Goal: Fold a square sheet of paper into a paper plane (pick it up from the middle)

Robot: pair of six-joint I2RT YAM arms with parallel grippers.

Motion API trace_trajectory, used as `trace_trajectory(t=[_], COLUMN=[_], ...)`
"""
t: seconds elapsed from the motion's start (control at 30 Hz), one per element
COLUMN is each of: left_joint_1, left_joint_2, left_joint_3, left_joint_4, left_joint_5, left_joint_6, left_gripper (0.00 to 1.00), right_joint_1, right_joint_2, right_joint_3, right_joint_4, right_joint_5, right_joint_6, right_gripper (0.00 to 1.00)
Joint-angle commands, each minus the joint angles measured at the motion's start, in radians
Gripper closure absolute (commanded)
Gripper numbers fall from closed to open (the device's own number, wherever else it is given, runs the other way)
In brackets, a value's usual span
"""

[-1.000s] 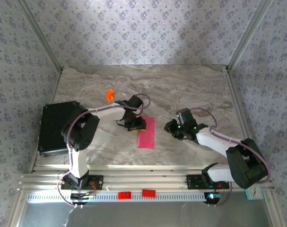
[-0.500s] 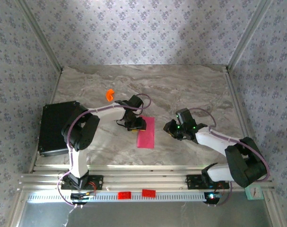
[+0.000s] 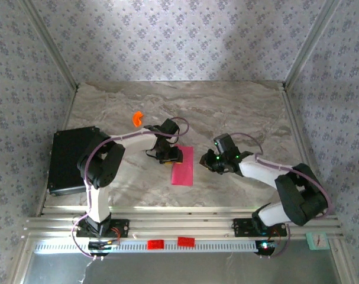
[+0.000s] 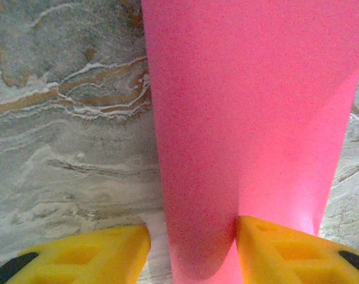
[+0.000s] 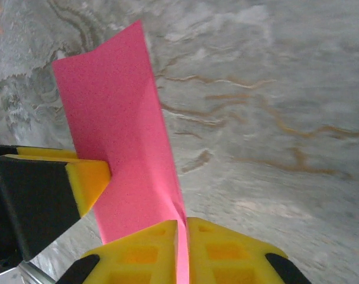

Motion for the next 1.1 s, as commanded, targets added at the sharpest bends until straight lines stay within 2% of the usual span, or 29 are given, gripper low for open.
trace_trajectory(t=[0.0, 0.3, 0.83, 0.93, 1.07], left_joint_1=[-0.006, -0.007, -0.008, -0.007, -0.009], left_joint_2=[0.146, 0.151, 0.166, 0.169, 0.171], left_joint_3=[-0.062, -0.06, -0.051, -0.05, -0.052], left_joint_4=[0.037, 0.04, 0.041, 0.041, 0.045], left_joint_5=[-0.094, -0.088, -0.083, -0.083, -0.079], left_joint_6=[-0.009, -0.011, 0.009, 0.007, 0.007], left_gripper=[0.52, 0.52, 0.51, 0.51, 0.51], right_joint_1=[0.021, 0.023, 0.02, 0.021, 0.027], right_joint_2=[0.035, 0.031, 0.043, 0.053, 0.088], right_joint_3=[0.049, 0.041, 0.047, 0.047, 0.053], right_joint_4=[-0.006, -0.021, -0.015, 0.011, 0.069], right_joint_5=[-0.012, 0.027, 0.02, 0.002, -0.062], right_joint_6=[-0.024, -0.008, -0.007, -0.005, -0.005], right_gripper=[0.87, 0.86, 0.84, 0.89, 1.0])
